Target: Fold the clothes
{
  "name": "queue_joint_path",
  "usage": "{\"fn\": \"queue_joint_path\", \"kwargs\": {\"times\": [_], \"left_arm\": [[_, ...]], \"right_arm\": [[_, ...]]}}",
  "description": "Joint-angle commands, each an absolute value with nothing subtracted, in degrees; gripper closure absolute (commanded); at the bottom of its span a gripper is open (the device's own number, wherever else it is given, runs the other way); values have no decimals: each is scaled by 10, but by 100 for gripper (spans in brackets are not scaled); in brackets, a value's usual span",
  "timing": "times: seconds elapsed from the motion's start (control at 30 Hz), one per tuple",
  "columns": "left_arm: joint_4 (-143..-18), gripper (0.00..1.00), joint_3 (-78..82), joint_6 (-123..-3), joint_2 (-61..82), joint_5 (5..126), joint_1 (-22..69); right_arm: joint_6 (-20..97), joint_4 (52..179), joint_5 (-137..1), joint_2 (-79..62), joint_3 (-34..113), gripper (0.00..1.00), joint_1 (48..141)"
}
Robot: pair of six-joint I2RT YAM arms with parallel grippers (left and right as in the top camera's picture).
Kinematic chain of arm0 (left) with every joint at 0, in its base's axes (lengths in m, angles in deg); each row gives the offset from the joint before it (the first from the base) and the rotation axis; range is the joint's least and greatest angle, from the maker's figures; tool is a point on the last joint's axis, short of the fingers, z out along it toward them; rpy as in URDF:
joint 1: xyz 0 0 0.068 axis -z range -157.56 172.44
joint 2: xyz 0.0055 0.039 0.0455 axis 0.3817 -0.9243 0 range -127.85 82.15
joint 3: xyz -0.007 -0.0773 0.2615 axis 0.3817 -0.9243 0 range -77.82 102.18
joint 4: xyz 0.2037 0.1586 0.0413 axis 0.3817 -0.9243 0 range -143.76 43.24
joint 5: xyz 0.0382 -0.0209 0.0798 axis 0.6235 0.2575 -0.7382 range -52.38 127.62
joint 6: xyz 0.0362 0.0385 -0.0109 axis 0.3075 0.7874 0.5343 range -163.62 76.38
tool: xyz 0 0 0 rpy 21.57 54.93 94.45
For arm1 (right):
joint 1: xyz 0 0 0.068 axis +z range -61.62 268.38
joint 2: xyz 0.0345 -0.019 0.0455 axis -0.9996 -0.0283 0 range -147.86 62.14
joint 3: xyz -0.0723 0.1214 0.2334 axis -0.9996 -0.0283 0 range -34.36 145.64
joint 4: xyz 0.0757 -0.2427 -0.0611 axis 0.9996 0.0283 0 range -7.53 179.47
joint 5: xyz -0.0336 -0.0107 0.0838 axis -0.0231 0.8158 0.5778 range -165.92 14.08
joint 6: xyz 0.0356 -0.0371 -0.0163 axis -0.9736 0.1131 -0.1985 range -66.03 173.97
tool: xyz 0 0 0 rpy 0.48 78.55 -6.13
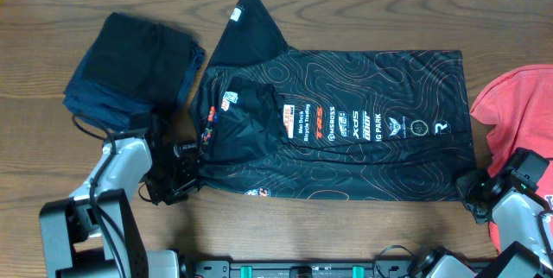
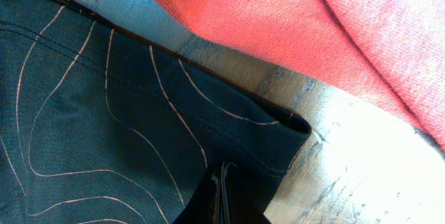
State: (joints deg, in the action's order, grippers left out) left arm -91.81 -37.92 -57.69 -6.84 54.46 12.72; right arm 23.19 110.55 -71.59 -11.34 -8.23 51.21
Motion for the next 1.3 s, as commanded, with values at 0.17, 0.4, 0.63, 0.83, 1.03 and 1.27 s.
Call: {"fn": "queue_joint_path", "kwargs": {"times": [0.17,0.4,0.63,0.83,1.03,1.27], "left_arm": [[-878,71,-403,-602,-87,604,125],[-862,73,-403,-603,-87,598,125],[-889,94,-403,-603,-87,517,125],[-927,94,-365,-605,-85,466,125],[-1003,94,-277,-614,-64,323,125],[-1005,94,-260,-615,-55,293,125]], "right_arm": [[227,1120,-740,-151,-132,98,520],[227,1120,-740,-151,-132,98,520],[227,1120,-740,-151,-132,98,520],[227,1120,-740,-151,-132,98,520],[227,1120,-740,-151,-132,98,520],[227,1120,-740,-151,-132,98,520]]}}
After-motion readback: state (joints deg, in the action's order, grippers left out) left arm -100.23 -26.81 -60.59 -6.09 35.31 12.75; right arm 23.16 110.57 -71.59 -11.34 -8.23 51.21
